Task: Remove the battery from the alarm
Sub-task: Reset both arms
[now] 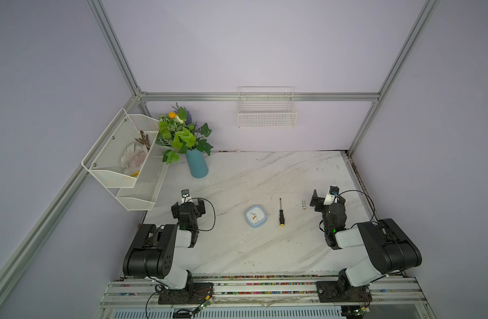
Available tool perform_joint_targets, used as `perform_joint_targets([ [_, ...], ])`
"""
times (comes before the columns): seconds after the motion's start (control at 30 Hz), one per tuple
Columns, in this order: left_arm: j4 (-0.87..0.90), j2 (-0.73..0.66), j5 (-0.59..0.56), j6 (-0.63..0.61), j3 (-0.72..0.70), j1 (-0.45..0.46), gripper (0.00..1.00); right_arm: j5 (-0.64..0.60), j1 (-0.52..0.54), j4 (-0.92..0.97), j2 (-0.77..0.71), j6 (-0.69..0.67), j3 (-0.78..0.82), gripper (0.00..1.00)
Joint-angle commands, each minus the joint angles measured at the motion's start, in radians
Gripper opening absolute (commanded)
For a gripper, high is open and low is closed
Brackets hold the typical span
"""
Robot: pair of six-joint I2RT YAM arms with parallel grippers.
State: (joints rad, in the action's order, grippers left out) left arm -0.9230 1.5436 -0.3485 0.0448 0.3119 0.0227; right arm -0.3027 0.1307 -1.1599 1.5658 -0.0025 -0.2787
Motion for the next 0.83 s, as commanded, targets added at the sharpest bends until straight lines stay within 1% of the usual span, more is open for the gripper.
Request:
perform_joint_targets([
  [0.0, 0.006, -0.003, -0.010, 0.011, 0.062, -0.006, 1.00, 0.030, -0.006, -0.042, -0.017, -0.008, 0.009, 1.00],
  [0.17, 0.002, 0.009, -0.020, 0.013, 0.065, -0.006, 1.00, 0.024, -0.006, -0.075, 0.017, -0.005, 0.010, 1.00],
  [0.3, 0.006, 0.009, -0.019, 0.014, 0.067, -0.006, 1.00, 0.008, -0.007, -0.028, 0.011, 0.006, -0.009, 1.00],
  [0.8, 0.007, 0.009, -0.017, 0.014, 0.068, -0.006, 1.00, 0.007, -0.005, -0.025, 0.015, 0.006, -0.011, 1.00],
])
